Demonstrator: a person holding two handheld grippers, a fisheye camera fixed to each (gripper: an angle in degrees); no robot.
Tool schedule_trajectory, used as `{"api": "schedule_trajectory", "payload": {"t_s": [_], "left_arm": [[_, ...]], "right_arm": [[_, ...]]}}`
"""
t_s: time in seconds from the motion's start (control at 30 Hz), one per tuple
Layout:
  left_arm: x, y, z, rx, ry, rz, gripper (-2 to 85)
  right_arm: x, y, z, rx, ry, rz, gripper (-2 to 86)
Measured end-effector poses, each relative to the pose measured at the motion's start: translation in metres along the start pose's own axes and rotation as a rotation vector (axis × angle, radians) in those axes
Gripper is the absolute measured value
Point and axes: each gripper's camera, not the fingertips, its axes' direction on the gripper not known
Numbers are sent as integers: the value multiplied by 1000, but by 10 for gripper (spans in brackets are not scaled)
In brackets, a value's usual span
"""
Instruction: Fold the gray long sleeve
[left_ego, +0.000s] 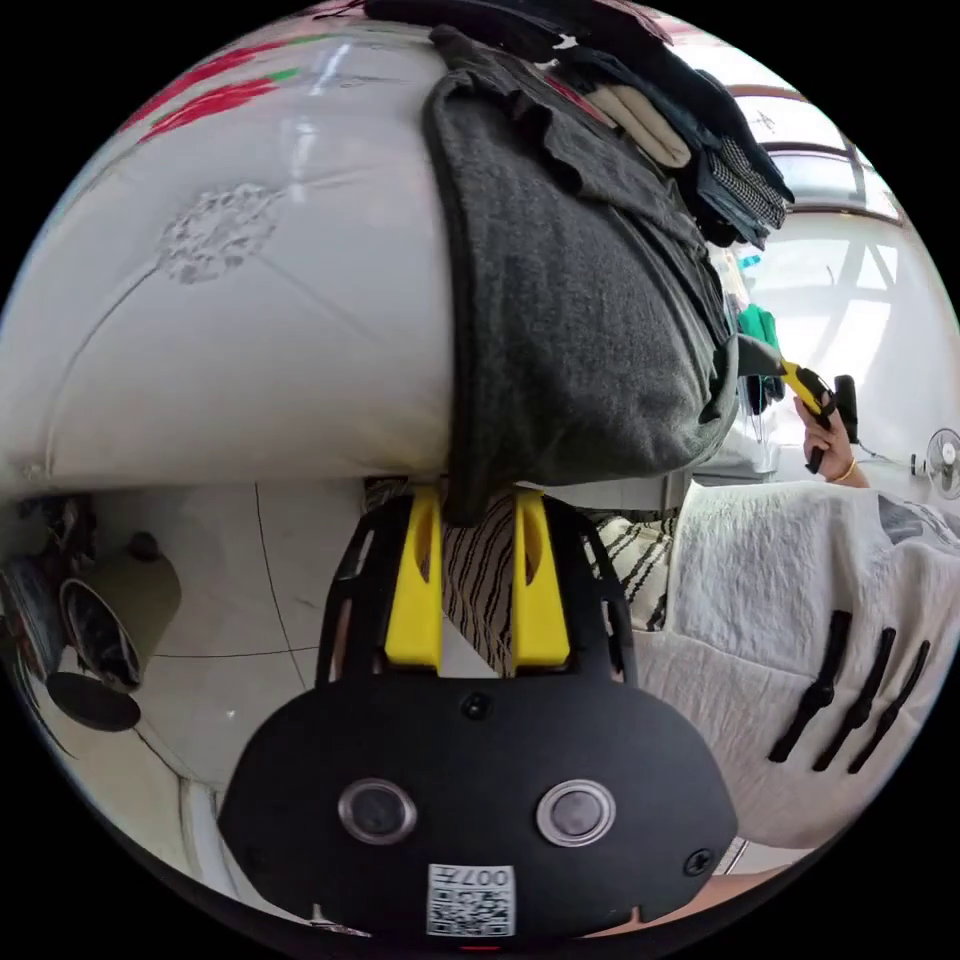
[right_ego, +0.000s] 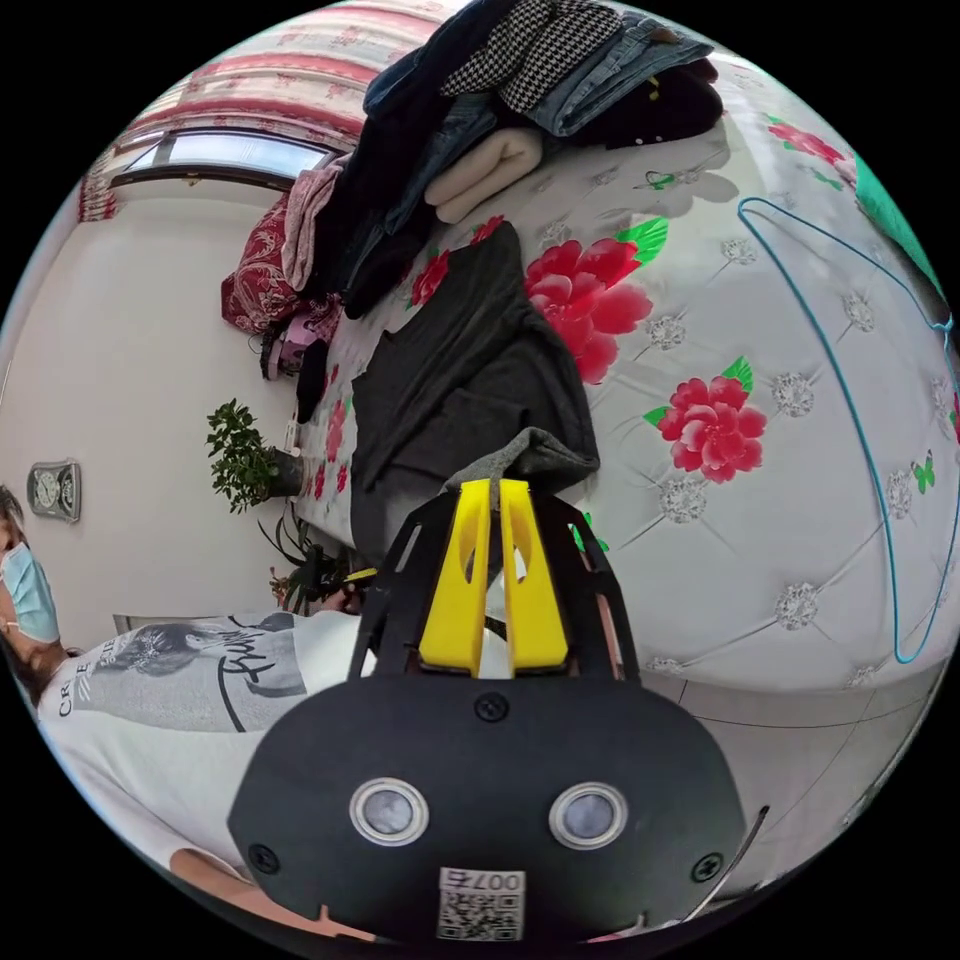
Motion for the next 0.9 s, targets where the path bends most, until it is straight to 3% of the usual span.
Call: {"api": "schedule_trajectory", "payload": {"t_s": [0.07, 0.13, 0.3, 0.4, 0.53, 0.6, 0.67, 0.73, 0.9], "left_arm": [[10, -6, -7, -6, -42, 81, 1], [16, -9, -18, -43, 53, 173, -5], [1, -4, -104, 49, 561, 340, -9], [-24, -16, -152, 193, 719, 376, -8], [-83, -56, -172, 461, 771, 45, -2], [-118, -67, -157, 642, 806, -302, 18], [-126, -66, -151, 758, 808, -442, 47], [-122, -70, -153, 760, 731, -473, 65], [-80, -85, -172, 555, 257, -304, 95]], "right_arm": [[-1, -1, -4, -10, 18, -19, -2], [0, 1, -10, -21, 16, -20, -2], [19, 10, -47, -1, -115, 29, -1], [22, -4, -62, 33, -197, 29, -1], [17, -47, -63, 132, -282, 41, 2], [16, -77, -53, 232, -324, 101, 7], [16, -94, -41, 257, -321, 150, 13], [10, -105, -31, 234, -258, 154, 18], [-18, -107, -3, 89, 54, 8, 25]]}}
